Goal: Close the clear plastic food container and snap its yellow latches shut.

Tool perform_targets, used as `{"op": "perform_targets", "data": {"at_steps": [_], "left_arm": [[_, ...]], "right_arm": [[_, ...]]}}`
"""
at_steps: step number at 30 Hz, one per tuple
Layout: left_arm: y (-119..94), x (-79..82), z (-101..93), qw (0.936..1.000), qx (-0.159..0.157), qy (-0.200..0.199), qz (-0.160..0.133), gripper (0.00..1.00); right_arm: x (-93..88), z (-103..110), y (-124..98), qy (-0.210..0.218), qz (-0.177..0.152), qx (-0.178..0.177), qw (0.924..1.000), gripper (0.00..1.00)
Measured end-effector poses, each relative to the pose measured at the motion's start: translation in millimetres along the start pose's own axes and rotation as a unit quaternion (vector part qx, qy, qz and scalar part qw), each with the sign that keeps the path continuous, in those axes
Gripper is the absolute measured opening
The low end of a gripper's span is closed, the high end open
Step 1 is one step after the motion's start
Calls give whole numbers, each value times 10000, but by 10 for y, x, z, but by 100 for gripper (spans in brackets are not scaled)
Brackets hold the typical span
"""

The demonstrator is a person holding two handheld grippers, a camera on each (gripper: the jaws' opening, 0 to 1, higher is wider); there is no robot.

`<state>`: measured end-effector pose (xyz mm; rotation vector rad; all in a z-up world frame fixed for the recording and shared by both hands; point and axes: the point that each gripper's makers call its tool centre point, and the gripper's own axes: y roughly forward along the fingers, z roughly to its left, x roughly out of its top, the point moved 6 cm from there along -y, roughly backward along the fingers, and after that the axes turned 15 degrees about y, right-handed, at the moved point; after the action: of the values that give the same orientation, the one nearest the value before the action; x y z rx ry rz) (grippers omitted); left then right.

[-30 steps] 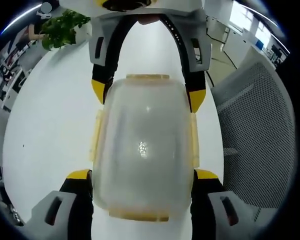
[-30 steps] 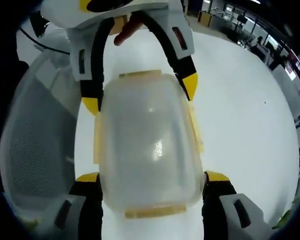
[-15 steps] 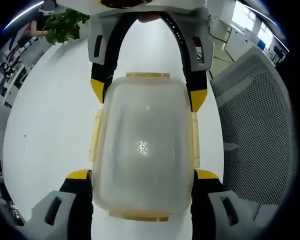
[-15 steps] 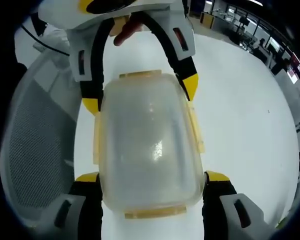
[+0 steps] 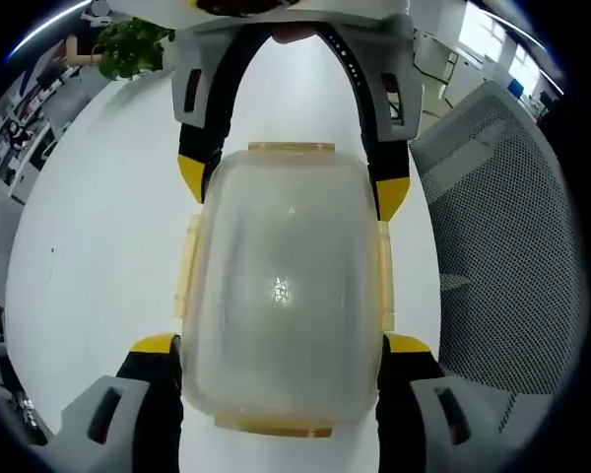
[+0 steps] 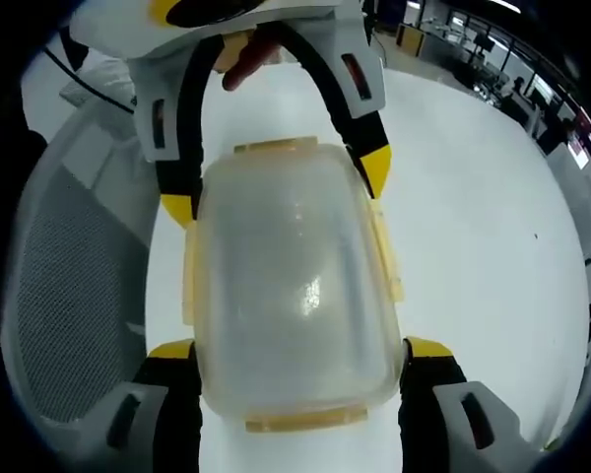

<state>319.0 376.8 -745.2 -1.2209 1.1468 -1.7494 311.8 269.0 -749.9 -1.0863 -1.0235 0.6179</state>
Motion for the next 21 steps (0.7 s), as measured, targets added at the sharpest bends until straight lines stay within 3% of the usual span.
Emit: {"op": "perform_targets", "data": {"at_steps": [21], "left_arm": [[-126, -361, -52, 10000, -25, -42, -21, 82]], "right_arm": [[344, 117, 156, 1, -13, -23, 10000, 84]]}}
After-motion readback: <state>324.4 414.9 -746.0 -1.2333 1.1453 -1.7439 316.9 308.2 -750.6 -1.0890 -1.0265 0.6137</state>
